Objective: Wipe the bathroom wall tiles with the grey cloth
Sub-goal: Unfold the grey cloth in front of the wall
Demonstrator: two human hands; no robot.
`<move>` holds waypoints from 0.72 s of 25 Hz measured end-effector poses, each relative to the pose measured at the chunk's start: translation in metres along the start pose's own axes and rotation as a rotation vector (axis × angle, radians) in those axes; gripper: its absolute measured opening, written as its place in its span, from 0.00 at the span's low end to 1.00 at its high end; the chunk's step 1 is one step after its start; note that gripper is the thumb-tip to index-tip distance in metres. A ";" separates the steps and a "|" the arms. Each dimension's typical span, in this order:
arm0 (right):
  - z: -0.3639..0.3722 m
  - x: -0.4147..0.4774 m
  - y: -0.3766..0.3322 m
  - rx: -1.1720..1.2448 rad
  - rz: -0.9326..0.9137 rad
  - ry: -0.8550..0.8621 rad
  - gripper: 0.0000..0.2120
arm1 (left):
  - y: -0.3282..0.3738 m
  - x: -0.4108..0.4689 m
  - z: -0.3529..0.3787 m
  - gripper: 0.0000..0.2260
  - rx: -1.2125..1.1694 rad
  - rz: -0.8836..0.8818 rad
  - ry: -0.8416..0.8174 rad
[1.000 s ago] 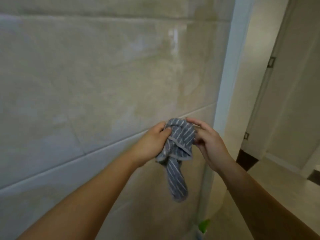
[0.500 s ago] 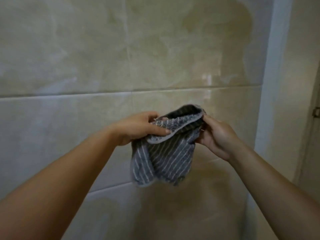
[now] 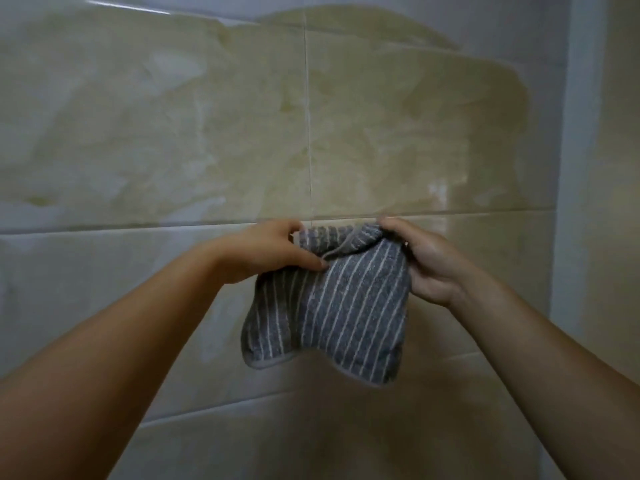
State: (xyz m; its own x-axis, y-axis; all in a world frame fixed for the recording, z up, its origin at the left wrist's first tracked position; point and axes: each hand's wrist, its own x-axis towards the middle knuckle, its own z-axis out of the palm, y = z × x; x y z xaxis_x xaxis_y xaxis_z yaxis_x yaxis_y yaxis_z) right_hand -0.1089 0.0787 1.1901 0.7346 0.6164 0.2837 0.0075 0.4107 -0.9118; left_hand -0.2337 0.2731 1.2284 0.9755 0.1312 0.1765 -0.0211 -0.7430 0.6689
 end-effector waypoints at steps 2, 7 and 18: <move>-0.007 -0.001 -0.006 0.143 0.053 -0.132 0.31 | -0.006 -0.002 -0.010 0.13 -0.195 -0.052 0.116; 0.005 -0.002 -0.009 -0.105 0.120 -0.095 0.18 | -0.008 -0.011 -0.024 0.19 -0.693 -0.119 0.079; 0.025 -0.006 0.067 0.408 0.444 -0.398 0.29 | 0.009 -0.020 -0.032 0.21 -0.808 0.203 0.029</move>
State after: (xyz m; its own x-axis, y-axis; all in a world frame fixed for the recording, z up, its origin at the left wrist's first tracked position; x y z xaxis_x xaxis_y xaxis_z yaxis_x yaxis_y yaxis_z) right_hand -0.1300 0.1191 1.1344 0.3059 0.9495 0.0702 -0.5453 0.2351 -0.8046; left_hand -0.2603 0.2843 1.2540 0.9299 0.0705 0.3611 -0.3577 -0.0559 0.9321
